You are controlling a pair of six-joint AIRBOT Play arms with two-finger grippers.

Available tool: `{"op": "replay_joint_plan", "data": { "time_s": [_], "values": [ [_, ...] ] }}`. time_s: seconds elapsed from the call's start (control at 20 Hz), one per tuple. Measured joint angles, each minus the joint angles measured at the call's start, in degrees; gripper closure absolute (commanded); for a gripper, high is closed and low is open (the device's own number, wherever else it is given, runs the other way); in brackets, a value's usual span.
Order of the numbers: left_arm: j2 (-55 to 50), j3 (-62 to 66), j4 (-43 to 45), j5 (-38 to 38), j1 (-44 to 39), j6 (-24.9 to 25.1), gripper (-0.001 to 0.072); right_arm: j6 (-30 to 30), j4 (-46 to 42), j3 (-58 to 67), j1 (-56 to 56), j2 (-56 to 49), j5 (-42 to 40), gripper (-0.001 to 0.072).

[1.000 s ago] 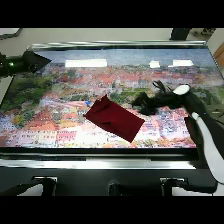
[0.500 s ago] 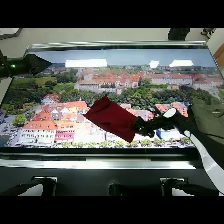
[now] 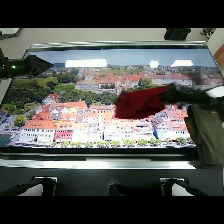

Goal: Fold the shirts.

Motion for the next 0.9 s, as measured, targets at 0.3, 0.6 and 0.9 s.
{"op": "replay_joint_plan", "data": {
  "time_s": [0.3,0.6,0.9],
  "values": [
    [-0.02,0.0,-0.02,-0.13,-0.85,1.36,0.0674,5.62,-6.51,17.64,-23.1,1.4,15.41,0.0673],
    [-0.5,-0.59,0.04,-0.13,-3.28,3.54,0.0674,11.93,-7.13,27.54,-38.51,2.05,22.08,0.0673],
    [-0.61,-2.29,0.17,-0.26,-4.79,4.83,0.0674,15.34,-10.75,29.44,-48.15,3.28,28.94,0.0671]
  ]
}}
